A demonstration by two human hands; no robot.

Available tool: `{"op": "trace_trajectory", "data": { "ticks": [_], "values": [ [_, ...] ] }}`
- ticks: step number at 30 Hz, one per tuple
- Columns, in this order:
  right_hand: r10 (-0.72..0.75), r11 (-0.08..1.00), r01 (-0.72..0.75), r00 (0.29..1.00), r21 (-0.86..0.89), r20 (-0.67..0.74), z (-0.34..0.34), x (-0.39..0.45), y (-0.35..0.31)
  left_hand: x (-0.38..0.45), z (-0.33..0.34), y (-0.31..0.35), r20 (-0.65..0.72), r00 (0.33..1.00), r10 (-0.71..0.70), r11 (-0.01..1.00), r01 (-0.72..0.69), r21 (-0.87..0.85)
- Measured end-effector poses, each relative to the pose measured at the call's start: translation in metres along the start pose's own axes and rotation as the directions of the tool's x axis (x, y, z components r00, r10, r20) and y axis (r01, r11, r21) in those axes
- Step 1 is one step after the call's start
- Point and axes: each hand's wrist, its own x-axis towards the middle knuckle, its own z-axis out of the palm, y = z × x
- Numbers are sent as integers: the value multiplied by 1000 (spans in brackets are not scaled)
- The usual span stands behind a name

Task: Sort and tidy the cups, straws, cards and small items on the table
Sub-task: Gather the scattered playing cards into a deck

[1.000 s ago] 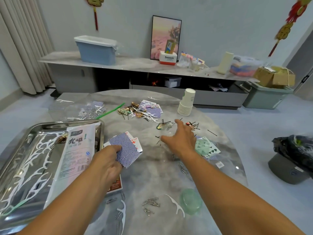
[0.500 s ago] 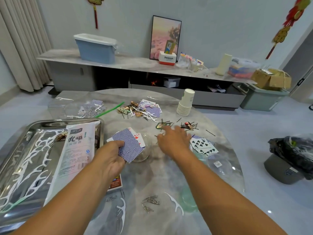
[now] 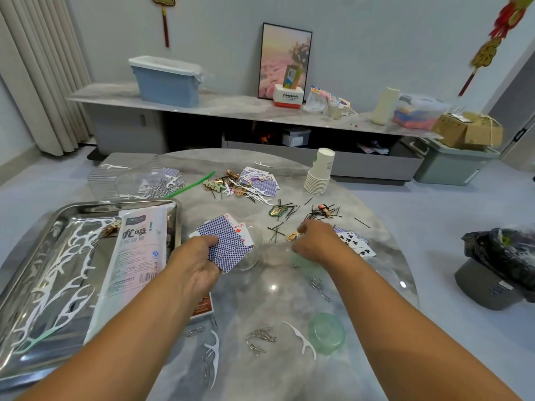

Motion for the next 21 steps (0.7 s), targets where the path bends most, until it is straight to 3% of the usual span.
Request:
{"op": "trace_trajectory", "data": {
  "ticks": [2,4,7,12,15,18,21],
  "values": [
    [-64,945,53,998,322,21,9,-13,-13,1,-1,-1,2,1000,5,1000,-5,10],
    [-110,871,91,994,483,12,29,-24,-19,0,1,-5,10,1000,-10,999,10,30],
    [-159,826,181,983,534,-88,63,-33,-24,-1,1,-14,20,999,-29,998,27,60],
    [-224,808,213,973,549,-48,89,-32,-23,0,1,-18,35,999,-14,997,11,77],
    [-178,853,263,958,450,-222,59,-8,-15,3,2,-19,64,998,-16,998,12,60],
    [14,936,99,949,339,-315,8,28,16,4,1,-21,84,995,-45,998,41,48],
    [245,965,-210,932,154,-266,-27,60,58,10,2,-25,91,993,-72,996,67,63]
  ]
}}
